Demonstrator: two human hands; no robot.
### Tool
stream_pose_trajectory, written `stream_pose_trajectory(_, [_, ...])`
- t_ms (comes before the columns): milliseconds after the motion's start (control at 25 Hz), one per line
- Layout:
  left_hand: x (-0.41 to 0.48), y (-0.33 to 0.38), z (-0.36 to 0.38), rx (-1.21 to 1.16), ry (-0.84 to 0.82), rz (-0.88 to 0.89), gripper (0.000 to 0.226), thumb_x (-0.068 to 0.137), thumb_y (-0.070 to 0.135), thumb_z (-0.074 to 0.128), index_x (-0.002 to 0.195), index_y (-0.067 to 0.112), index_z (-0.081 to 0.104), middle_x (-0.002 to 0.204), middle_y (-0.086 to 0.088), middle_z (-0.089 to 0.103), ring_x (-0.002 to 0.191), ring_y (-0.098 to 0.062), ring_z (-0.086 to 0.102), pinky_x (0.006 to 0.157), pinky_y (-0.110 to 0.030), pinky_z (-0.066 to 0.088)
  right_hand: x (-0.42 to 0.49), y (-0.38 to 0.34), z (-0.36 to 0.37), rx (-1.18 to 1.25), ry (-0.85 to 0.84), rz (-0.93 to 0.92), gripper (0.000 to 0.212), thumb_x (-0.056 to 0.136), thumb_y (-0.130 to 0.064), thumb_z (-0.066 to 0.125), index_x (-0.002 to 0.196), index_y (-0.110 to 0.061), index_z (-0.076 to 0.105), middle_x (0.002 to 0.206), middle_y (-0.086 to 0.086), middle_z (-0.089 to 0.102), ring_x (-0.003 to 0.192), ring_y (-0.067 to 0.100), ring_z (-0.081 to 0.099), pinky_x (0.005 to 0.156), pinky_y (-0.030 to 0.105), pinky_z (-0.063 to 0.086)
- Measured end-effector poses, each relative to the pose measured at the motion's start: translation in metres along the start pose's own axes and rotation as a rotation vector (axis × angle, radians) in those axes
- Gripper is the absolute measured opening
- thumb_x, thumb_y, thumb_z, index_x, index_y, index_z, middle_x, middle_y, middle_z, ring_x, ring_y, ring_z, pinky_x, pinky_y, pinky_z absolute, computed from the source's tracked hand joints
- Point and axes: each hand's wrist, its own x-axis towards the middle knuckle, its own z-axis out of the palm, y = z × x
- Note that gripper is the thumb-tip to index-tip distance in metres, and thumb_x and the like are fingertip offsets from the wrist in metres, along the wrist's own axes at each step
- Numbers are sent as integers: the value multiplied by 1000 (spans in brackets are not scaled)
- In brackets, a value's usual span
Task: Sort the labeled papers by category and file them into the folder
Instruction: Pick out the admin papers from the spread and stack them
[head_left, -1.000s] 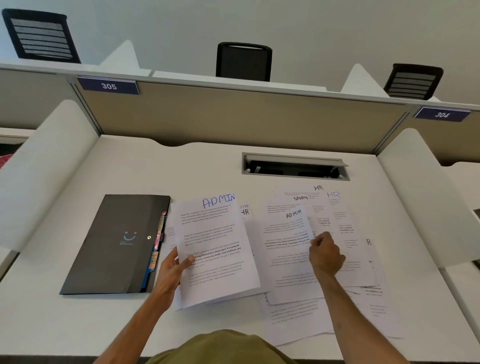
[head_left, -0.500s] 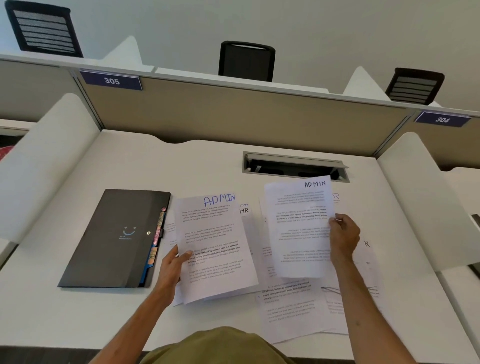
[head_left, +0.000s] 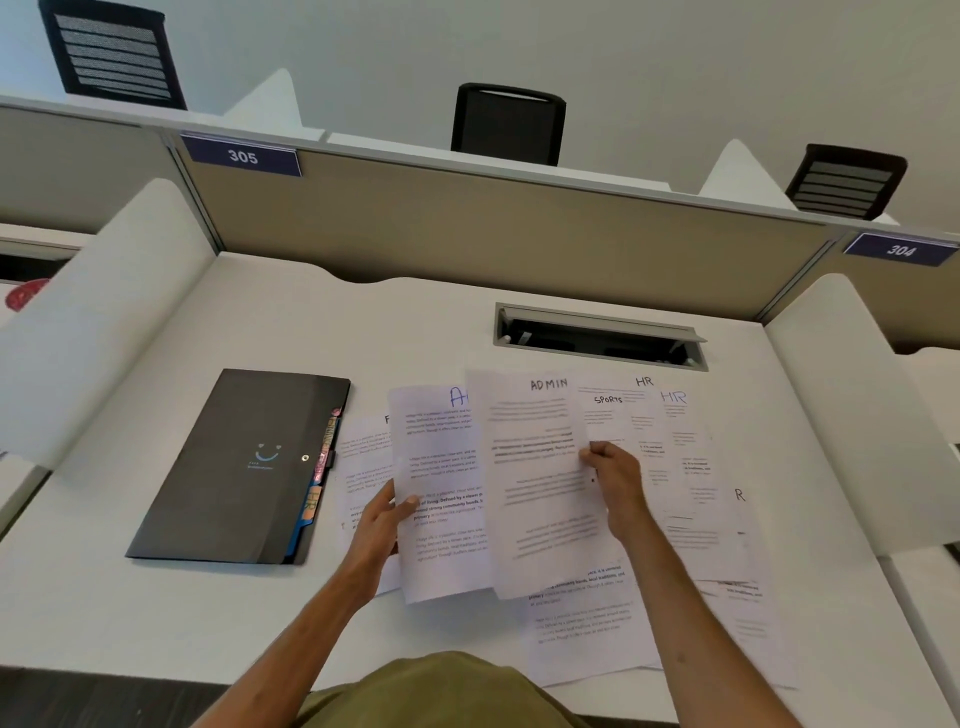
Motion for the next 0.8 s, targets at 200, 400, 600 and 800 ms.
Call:
stream_pose_trajectory(200, [-6,10,17,69,-89,16,37,109,20,58,140,39,61,122,7,79,108,-24,77,85,-52,64,-8,18,23,-17,-51,62,11,98,-14,67,104,-11,76,108,6,78,96,23,68,82,36,53])
stream_pose_trajectory(400, [-11,12,24,79,-45,3,27,110,45,50,134,40,61,119,6,77,109,-26,74,77,-42,59,-19,16,33,-25,-142,14,18,98,-6,68,111,-14,76,110,0,79,105,19,73,85,27,56])
stream_pose_trajectory(600, [-4,6,22,216,-64,71,47,96,32,77,137,37,55,132,8,72,111,-20,74,95,-55,62,-24,17,42,-59,-226,-21,17,95,-8,73,111,-13,76,110,2,80,110,24,73,100,40,59])
stream_pose_trajectory(800, [2,2,15,257,7,74,42,105,26,66,144,35,53,134,5,69,111,-22,72,98,-58,59,-22,8,33,-89,-186,50,12,96,-15,73,108,-15,75,105,8,79,83,20,74,67,33,60])
